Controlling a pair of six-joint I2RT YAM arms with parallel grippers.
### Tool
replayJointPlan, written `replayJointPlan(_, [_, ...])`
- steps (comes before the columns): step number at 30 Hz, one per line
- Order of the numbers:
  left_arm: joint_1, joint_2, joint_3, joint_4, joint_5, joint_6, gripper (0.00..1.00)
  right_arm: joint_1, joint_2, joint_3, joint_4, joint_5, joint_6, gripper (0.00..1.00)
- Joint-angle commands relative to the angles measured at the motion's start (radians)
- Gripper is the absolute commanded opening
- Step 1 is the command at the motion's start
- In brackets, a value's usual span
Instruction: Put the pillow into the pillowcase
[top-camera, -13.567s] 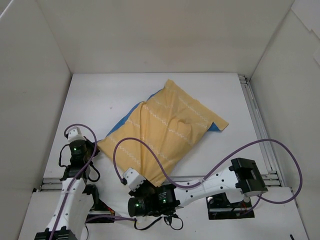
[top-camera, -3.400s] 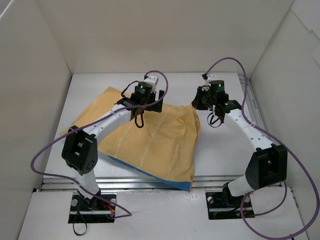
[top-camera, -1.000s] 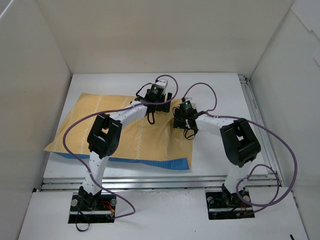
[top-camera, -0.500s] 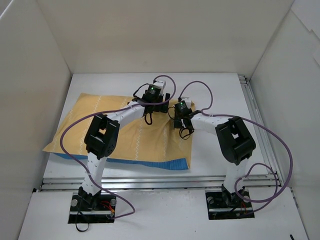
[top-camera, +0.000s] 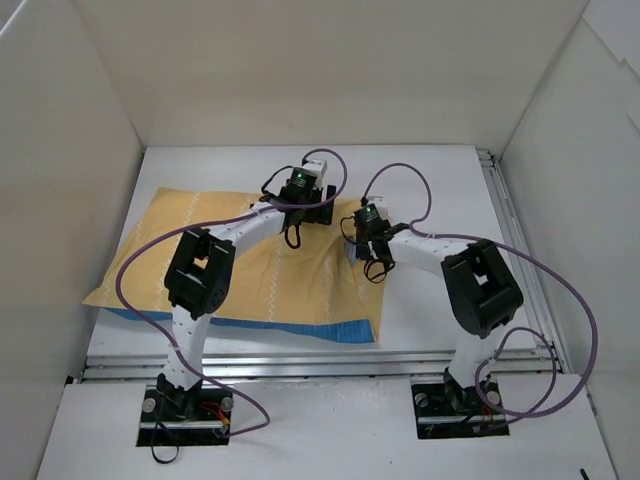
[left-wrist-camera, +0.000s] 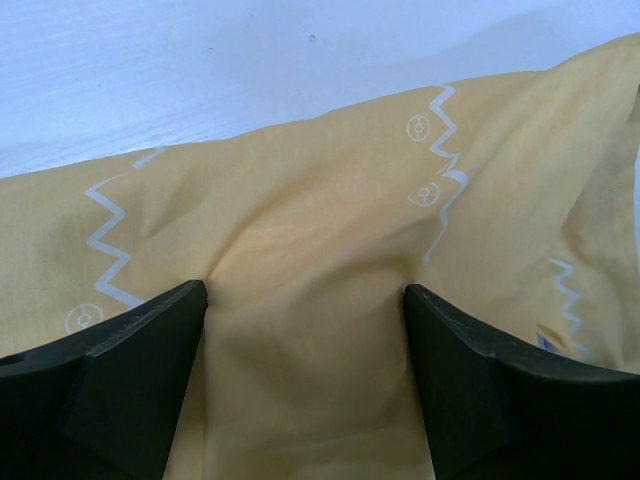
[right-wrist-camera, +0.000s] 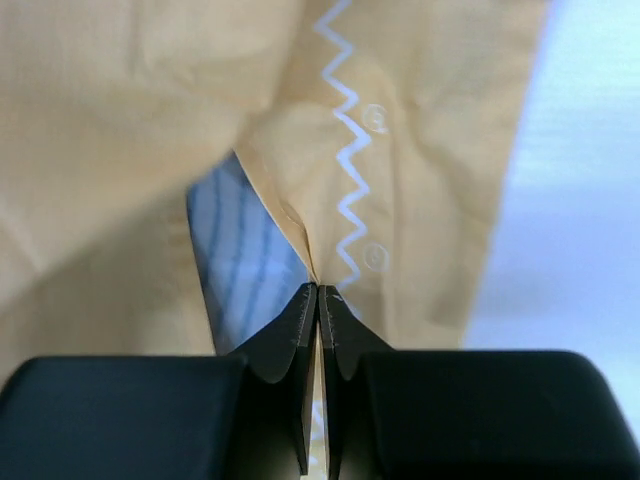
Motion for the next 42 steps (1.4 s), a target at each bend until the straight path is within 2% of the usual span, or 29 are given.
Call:
replayJointPlan(1, [0.030,-0.067,-0.014,-0.055,-0.019,0.006,0.76,-0.034,-0.201,-0.039,-0.024,0.024,-0.024,0.00])
replayJointPlan(6, [0.030,-0.067,-0.008,-0.058,-0.015,0.006,0.75,-0.090,-0.387,-0.084,-0.032,-0.013,-0.033,0.00])
replayJointPlan(13, [0.030,-0.066,0.002,-0.067,-0.016,0.012,0.75,-0.138,-0.531,-0.130,-0.044,-0.058,-0.041,0.00])
replayJointPlan(22, [0.030,-0.052,0.017,-0.097,-0.044,0.021,0.75,-0.327,-0.797,-0.222,-0.059,-0.142,-0.031,0.00])
replayJointPlan(27, [0.030,-0.044,0.031,-0.099,-0.045,0.021,0.75,-0.351,-0.826,-0.228,-0.086,-0.145,-0.045,0.00])
replayJointPlan(31, [0.030,-0.047,0.032,-0.108,-0.042,0.023,0.75,-0.350,-0.788,-0.224,-0.084,-0.289,-0.070,0.00])
replayJointPlan(34, [0.030,-0.053,0.031,-0.111,-0.038,0.024,0.75,-0.309,-0.742,-0.234,-0.087,-0.300,-0.074,0.00])
replayJointPlan(35, [0.030,-0.055,0.032,-0.111,-0.039,0.027,0.75,-0.287,-0.720,-0.240,-0.087,-0.283,-0.067,0.02])
replayJointPlan(36, [0.030,-0.057,0.031,-0.113,-0.039,0.030,0.75,-0.263,-0.707,-0.245,-0.084,-0.277,-0.067,0.13])
replayJointPlan(38, [0.020,-0.061,0.041,-0.122,-0.036,0.033,0.75,-0.206,-0.658,-0.250,-0.084,-0.277,-0.057,0.26])
replayJointPlan(39, [0.020,-0.061,0.046,-0.130,-0.036,0.035,0.75,-0.192,-0.638,-0.253,-0.083,-0.277,-0.056,0.41])
replayJointPlan(42, [0.011,-0.095,0.060,-0.156,-0.034,0.058,0.75,-0.115,-0.564,-0.256,-0.084,-0.248,-0.047,0.58])
